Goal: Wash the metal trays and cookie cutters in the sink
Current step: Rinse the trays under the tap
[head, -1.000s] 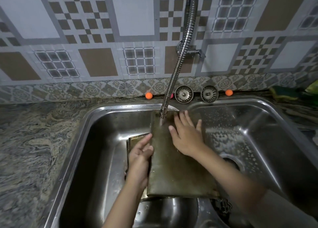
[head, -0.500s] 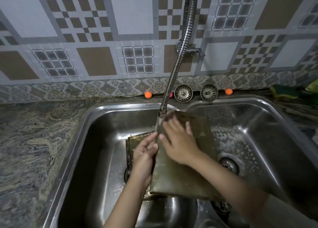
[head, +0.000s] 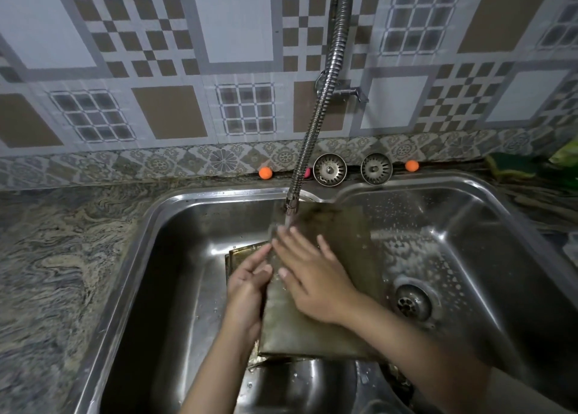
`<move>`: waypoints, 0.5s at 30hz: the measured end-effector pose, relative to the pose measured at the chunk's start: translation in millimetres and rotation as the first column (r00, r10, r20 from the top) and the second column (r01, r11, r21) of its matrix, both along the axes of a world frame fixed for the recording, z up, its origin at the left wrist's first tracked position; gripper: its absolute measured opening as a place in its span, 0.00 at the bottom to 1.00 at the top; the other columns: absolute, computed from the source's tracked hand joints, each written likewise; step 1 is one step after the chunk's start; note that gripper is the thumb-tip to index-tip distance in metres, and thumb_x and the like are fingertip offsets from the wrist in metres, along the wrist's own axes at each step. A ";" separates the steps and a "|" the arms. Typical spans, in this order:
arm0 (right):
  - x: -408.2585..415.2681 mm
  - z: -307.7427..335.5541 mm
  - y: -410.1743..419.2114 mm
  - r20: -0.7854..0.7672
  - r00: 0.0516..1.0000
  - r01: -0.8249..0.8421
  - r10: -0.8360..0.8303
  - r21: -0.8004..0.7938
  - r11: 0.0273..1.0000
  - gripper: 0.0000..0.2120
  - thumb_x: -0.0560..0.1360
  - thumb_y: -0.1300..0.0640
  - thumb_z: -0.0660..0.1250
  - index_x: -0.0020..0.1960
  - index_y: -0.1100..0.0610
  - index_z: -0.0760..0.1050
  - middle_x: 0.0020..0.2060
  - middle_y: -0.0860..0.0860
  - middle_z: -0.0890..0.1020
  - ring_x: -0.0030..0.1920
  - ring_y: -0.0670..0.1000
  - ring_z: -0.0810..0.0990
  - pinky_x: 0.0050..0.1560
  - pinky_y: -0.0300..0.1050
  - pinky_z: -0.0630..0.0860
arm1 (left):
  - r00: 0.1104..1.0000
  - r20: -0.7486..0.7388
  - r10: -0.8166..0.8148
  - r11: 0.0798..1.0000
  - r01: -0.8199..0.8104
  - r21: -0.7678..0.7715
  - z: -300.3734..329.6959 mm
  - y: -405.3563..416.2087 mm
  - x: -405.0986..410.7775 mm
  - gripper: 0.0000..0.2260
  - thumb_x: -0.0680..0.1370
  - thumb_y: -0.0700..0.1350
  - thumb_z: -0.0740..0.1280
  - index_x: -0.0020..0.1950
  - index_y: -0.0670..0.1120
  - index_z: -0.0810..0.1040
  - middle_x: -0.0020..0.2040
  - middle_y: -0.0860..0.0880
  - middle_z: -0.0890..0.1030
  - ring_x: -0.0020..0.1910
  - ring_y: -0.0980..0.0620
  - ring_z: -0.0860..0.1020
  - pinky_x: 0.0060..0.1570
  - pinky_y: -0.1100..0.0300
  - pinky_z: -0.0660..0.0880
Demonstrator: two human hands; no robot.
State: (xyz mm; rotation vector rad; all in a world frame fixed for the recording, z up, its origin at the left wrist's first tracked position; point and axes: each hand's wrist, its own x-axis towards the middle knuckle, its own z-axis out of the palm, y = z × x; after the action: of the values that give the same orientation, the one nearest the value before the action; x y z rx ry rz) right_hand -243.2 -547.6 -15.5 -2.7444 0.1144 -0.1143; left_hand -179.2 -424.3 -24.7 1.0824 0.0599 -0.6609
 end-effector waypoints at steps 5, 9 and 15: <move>-47.7 -24.8 -15.3 0.070 0.989 0.113 -0.132 0.233 0.966 0.25 0.79 0.42 0.54 0.75 0.38 0.52 0.77 0.40 0.40 0.75 0.40 0.36 0.72 0.45 0.34 | 0.990 -0.018 0.138 0.990 -0.137 0.029 -0.2 30.5 22.4 0.17 0.76 0.30 0.57 0.57 0.46 0.77 0.43 0.46 0.85 0.38 0.52 0.83 0.45 0.58 0.79; -50.3 -8.0 -18.4 -0.008 0.921 0.241 -0.389 0.796 0.555 0.23 0.79 0.58 0.64 0.68 0.37 0.65 0.71 0.37 0.65 0.70 0.30 0.58 0.71 0.33 0.58 | 0.986 -0.048 0.157 0.988 -0.157 0.010 -8.1 27.3 19.0 0.18 0.77 0.31 0.57 0.61 0.46 0.77 0.49 0.44 0.85 0.44 0.50 0.83 0.51 0.54 0.77; -61.4 22.5 -44.9 -0.095 0.851 0.260 -0.517 0.931 0.255 0.21 0.77 0.67 0.62 0.63 0.45 0.76 0.59 0.33 0.74 0.60 0.30 0.68 0.58 0.29 0.66 | 0.998 -0.005 0.058 0.994 -0.057 0.097 -18.8 2.7 16.0 0.15 0.79 0.33 0.59 0.64 0.43 0.75 0.54 0.40 0.82 0.49 0.45 0.81 0.54 0.49 0.77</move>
State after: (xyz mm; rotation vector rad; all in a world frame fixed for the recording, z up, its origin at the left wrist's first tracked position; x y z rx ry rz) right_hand -304.6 -592.6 6.9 -1.4380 0.6134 -0.3805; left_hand -163.2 -421.6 -43.5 1.1673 0.1304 -0.6151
